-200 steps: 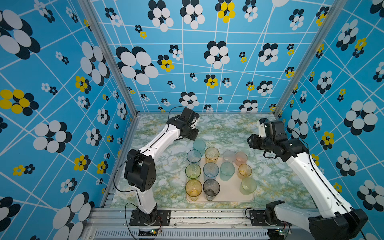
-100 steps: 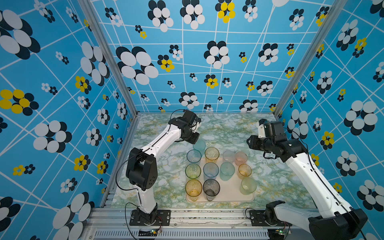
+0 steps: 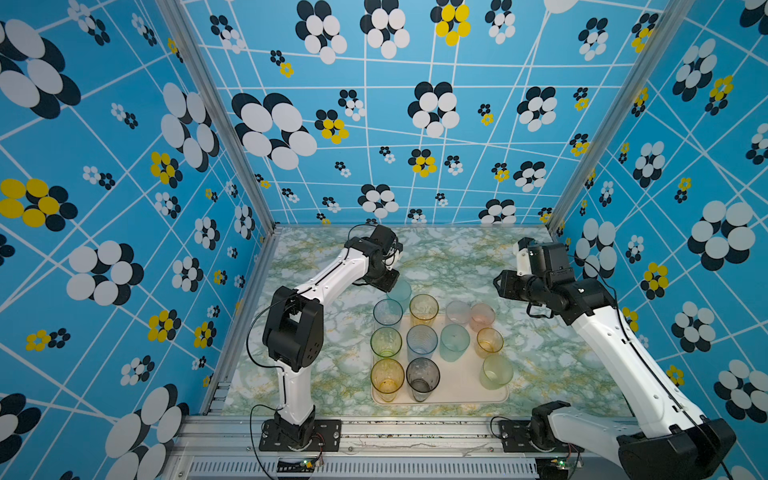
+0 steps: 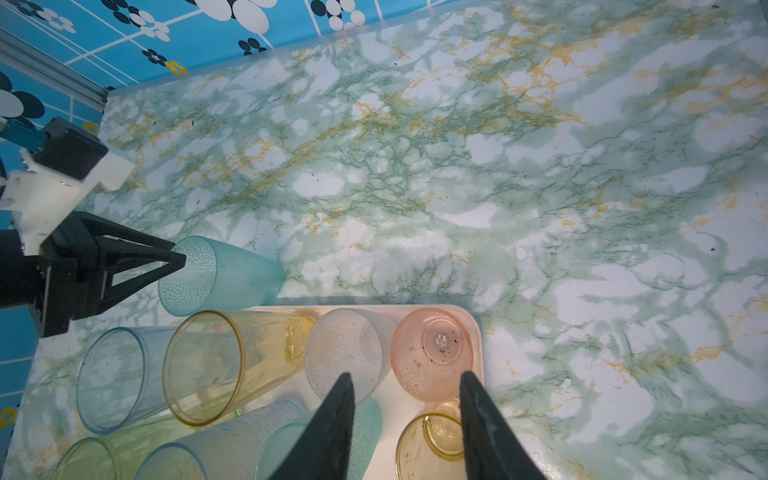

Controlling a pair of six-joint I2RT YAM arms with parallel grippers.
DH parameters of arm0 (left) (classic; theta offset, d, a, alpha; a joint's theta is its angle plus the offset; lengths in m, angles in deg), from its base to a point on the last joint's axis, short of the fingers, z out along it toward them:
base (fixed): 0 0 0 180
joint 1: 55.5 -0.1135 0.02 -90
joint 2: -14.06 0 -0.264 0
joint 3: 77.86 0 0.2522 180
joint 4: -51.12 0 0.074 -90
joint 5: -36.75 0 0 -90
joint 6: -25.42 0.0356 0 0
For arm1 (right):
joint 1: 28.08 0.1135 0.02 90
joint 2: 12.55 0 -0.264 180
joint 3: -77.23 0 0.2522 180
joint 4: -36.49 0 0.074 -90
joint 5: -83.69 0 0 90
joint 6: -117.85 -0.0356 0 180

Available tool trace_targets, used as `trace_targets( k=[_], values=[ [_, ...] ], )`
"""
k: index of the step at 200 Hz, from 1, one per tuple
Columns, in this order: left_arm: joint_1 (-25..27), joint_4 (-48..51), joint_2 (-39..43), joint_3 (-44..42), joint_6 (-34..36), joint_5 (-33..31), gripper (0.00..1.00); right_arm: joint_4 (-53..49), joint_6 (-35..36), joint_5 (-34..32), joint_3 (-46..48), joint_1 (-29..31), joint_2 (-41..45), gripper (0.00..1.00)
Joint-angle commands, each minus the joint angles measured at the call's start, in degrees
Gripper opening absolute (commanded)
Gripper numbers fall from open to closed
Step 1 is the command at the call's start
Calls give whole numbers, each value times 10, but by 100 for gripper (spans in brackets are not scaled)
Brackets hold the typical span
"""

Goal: Place the glasses into the tray
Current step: 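Close the left gripper on the teal cup and lift it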

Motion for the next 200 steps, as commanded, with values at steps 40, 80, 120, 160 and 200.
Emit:
trace_targets(
  k=[40, 80, 120, 160, 200],
  values=[
    [4, 19, -24, 32, 15, -9, 28, 8, 2, 2, 11, -4, 6, 44],
    [5, 22, -33, 37, 17, -7, 28, 5, 3, 0, 10, -3, 9, 44],
    [6, 23, -33, 40, 17, -12, 22, 6, 3, 0, 11, -3, 9, 44],
    [5, 22, -32, 39, 19, -17, 10, 7, 3, 1, 11, -3, 8, 44],
    [5, 27, -36, 44, 22, -19, 7, 5, 4, 0, 10, -4, 10, 44]
  ],
)
